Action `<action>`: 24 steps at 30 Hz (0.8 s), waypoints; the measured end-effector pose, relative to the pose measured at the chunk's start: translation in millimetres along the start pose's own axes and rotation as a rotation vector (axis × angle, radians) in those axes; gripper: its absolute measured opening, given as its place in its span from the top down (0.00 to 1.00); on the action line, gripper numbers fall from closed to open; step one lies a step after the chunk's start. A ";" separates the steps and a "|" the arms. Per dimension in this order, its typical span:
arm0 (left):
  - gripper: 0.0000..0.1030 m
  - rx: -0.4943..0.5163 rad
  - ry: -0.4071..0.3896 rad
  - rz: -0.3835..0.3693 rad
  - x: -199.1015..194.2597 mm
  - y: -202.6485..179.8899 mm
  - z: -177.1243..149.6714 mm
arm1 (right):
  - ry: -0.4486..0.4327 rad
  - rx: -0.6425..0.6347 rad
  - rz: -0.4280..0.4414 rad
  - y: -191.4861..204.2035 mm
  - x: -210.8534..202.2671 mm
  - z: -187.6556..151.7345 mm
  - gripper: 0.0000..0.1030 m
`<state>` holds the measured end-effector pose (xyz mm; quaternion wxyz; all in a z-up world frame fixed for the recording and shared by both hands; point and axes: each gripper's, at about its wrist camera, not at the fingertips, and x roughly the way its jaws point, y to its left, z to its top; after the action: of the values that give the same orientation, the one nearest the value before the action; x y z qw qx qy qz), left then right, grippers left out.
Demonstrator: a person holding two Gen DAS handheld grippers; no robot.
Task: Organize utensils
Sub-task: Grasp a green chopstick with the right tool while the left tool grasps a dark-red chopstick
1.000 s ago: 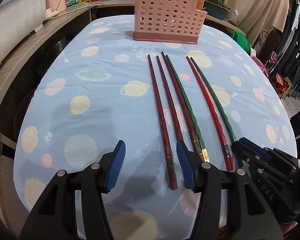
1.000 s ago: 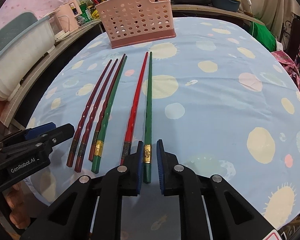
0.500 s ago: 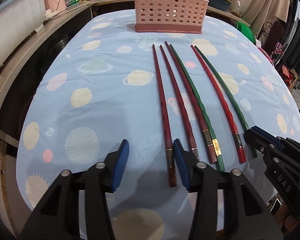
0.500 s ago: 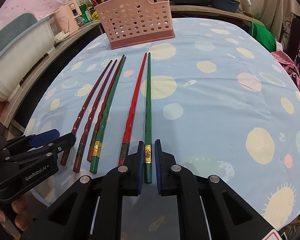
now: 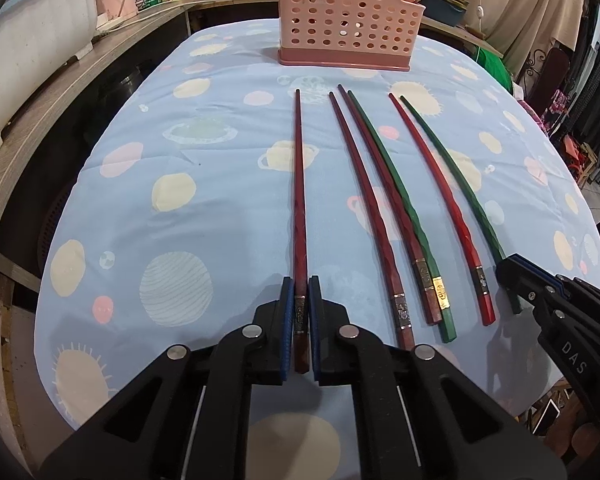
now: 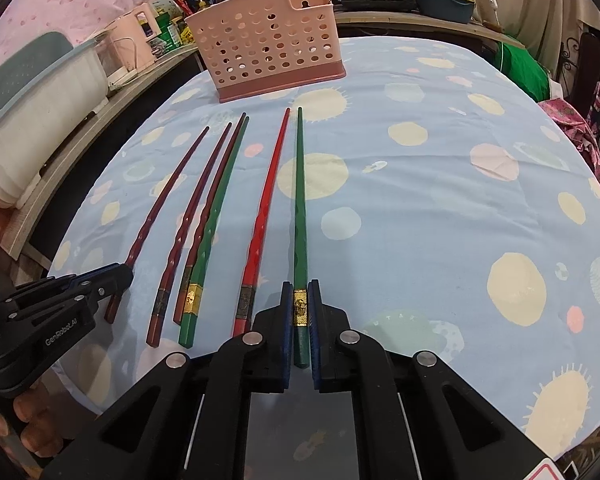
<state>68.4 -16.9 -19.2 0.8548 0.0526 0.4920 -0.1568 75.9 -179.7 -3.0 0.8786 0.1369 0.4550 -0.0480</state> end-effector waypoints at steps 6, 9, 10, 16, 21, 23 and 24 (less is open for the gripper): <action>0.93 -0.008 -0.009 -0.015 -8.4 1.4 4.0 | -0.036 0.023 0.001 -6.0 -13.0 6.9 0.93; 0.93 -0.019 -0.016 -0.029 -15.3 3.3 7.3 | -0.065 0.032 0.003 -8.7 -22.7 13.5 0.93; 0.93 -0.022 -0.021 -0.031 -18.1 4.0 8.6 | -0.077 0.037 0.006 -9.7 -26.6 16.4 0.93; 0.93 -0.047 -0.053 -0.053 -35.7 7.6 19.6 | -0.142 0.056 0.023 -13.6 -48.3 33.6 0.93; 0.93 -0.065 -0.071 -0.067 -48.9 9.7 30.7 | -0.201 0.062 0.030 -16.0 -66.5 49.1 0.93; 0.93 -0.070 -0.082 -0.068 -53.7 10.7 35.0 | -0.227 0.065 0.031 -18.1 -74.2 56.4 0.93; 0.93 -0.072 -0.089 -0.068 -56.7 11.1 37.6 | -0.239 0.067 0.032 -18.9 -77.6 59.8 0.93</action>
<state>76.5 -3.3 47.9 0.8712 -0.0018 0.4605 -0.1702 73.9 -217.9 89.0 0.9220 0.1669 0.3432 -0.0652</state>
